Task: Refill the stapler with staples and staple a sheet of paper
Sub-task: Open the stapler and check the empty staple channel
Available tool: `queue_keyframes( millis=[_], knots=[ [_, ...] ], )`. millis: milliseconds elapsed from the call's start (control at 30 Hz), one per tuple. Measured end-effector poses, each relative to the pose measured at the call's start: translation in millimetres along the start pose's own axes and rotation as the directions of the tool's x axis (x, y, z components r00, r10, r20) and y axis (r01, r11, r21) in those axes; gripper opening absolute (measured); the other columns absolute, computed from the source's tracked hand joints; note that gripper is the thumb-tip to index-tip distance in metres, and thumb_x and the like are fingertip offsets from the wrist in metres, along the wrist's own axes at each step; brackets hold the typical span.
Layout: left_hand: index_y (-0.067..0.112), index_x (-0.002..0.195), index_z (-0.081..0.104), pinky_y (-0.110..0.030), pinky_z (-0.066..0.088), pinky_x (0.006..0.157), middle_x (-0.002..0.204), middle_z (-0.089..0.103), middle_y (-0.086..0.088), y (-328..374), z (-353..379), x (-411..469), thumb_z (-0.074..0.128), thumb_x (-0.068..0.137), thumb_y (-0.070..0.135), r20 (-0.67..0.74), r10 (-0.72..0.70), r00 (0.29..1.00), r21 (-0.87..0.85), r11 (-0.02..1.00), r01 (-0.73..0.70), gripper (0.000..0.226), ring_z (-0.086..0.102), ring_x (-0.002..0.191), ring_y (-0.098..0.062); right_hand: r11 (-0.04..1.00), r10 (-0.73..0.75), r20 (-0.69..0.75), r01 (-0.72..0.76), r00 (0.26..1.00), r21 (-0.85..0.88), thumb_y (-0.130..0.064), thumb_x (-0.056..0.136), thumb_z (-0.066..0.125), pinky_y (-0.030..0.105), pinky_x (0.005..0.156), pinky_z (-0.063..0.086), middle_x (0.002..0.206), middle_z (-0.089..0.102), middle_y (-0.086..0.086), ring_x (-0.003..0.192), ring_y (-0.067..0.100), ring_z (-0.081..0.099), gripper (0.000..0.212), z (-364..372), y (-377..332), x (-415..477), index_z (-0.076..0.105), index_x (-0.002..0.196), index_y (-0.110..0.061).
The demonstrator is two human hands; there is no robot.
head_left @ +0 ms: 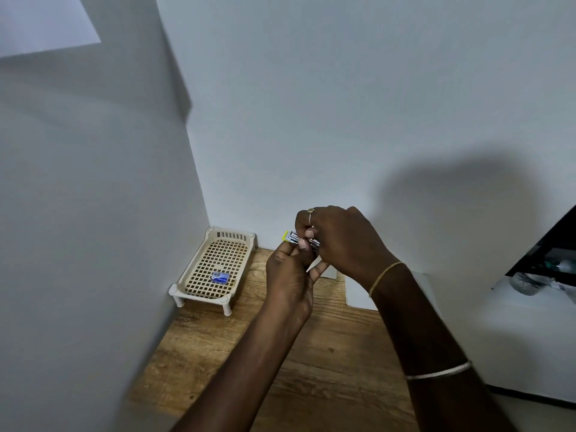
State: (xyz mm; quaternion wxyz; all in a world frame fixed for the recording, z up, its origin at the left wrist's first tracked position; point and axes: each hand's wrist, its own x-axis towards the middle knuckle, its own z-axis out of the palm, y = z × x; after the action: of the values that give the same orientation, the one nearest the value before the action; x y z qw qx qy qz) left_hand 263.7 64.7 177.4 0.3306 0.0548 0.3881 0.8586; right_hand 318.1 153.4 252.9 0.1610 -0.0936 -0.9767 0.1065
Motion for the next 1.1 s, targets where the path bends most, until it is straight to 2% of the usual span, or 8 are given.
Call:
queue_keyframes(
  millis=[267, 333, 433, 567, 733, 933, 1033, 1100],
  knots=[
    [0.010, 0.090, 0.078, -0.035, 0.062, 0.066, 0.092, 0.077, -0.005, 1.0, -6.0, 5.3, 0.056, 0.099, 0.001, -0.017, -0.013, 1.000, -0.022, 1.000, 0.013, 0.025, 0.075, 0.092, -0.021, 1.000, 0.004, 0.077, -0.002, 0.997, -0.017, -0.021, 0.087, 0.053, 0.031, 0.068, 0.035, 0.085, 0.057, -0.006, 0.072, 0.012, 0.048, 0.007, 2.0, 10.2, -4.5, 0.052, 0.087, -0.028],
    [0.012, 0.085, 0.079, -0.036, 0.062, 0.065, 0.088, 0.076, -0.006, 0.3, -7.9, 6.7, 0.054, 0.097, -0.005, -0.011, -0.027, 1.000, -0.021, 0.999, 0.027, 0.033, 0.076, 0.086, -0.019, 1.000, 0.014, 0.096, -0.016, 0.995, 0.022, -0.030, 0.091, 0.048, 0.031, 0.066, 0.038, 0.088, 0.059, -0.008, 0.075, 0.011, 0.052, 0.005, 2.3, 12.5, -6.1, 0.052, 0.088, -0.029],
    [0.016, 0.077, 0.080, -0.038, 0.063, 0.068, 0.081, 0.075, -0.003, -3.3, -9.6, 7.2, 0.045, 0.091, -0.016, 0.004, -0.055, 0.998, 0.015, 0.998, 0.055, 0.049, 0.076, 0.079, -0.016, 0.996, 0.031, 0.148, -0.043, 0.989, 0.078, -0.048, 0.089, 0.043, 0.031, 0.066, 0.044, 0.089, 0.063, -0.010, 0.080, 0.010, 0.057, 0.023, 0.1, 13.8, -8.1, 0.053, 0.088, -0.027],
    [0.010, 0.088, 0.077, -0.039, 0.062, 0.068, 0.089, 0.076, -0.006, -8.7, -9.7, 6.2, 0.044, 0.090, -0.018, -0.004, -0.088, 0.996, 0.057, 0.994, 0.088, 0.044, 0.076, 0.080, -0.018, 0.991, 0.028, 0.168, -0.049, 0.985, 0.122, -0.035, 0.091, 0.056, 0.030, 0.062, 0.041, 0.090, 0.064, -0.010, 0.080, 0.008, 0.057, 0.011, 2.9, 20.6, -10.3, 0.052, 0.087, -0.026],
    [0.008, 0.090, 0.074, -0.040, 0.063, 0.069, 0.095, 0.074, -0.009, -11.6, -8.2, 3.9, 0.043, 0.088, -0.020, -0.005, -0.125, 0.992, 0.079, 0.989, 0.125, 0.042, 0.075, 0.079, -0.019, 0.971, 0.002, 0.172, -0.043, 0.985, 0.236, -0.021, 0.091, 0.060, 0.039, 0.073, 0.051, 0.086, 0.063, -0.005, 0.082, 0.017, 0.058, 0.012, 4.1, 23.9, -16.2, 0.053, 0.082, -0.019],
    [0.007, 0.091, 0.076, -0.040, 0.063, 0.065, 0.090, 0.070, -0.009, -11.7, -2.7, 1.0, 0.049, 0.094, -0.013, -0.017, -0.137, 0.990, 0.087, 0.987, 0.138, 0.034, 0.074, 0.077, -0.018, 0.925, 0.015, 0.156, -0.073, 0.988, 0.373, -0.001, 0.091, 0.059, 0.010, 0.055, 0.037, 0.072, 0.063, -0.016, 0.059, -0.004, 0.053, 0.014, 4.5, 31.7, -22.7, 0.053, 0.083, -0.010],
    [0.008, 0.088, 0.077, -0.038, 0.062, 0.064, 0.086, 0.072, -0.007, -10.1, -0.2, 1.6, 0.054, 0.097, -0.006, -0.004, -0.129, 0.992, 0.109, 0.986, 0.129, 0.028, 0.075, 0.078, -0.019, 0.896, 0.008, 0.152, -0.074, 0.988, 0.437, 0.001, 0.094, 0.057, 0.009, 0.052, 0.037, 0.069, 0.061, -0.028, 0.051, -0.001, 0.051, 0.013, 1.4, 36.0, -26.3, 0.053, 0.085, -0.007],
    [0.008, 0.090, 0.075, -0.038, 0.062, 0.064, 0.087, 0.073, -0.008, -7.5, 0.7, 3.1, 0.054, 0.098, -0.003, -0.016, -0.130, 0.991, 0.112, 0.985, 0.131, 0.024, 0.076, 0.079, -0.020, 0.884, 0.000, 0.132, -0.062, 0.991, 0.464, -0.001, 0.096, 0.057, 0.017, 0.059, 0.043, 0.075, 0.063, -0.021, 0.057, 0.003, 0.053, 0.015, -2.6, 39.0, -25.2, 0.052, 0.085, -0.010]
  ],
)
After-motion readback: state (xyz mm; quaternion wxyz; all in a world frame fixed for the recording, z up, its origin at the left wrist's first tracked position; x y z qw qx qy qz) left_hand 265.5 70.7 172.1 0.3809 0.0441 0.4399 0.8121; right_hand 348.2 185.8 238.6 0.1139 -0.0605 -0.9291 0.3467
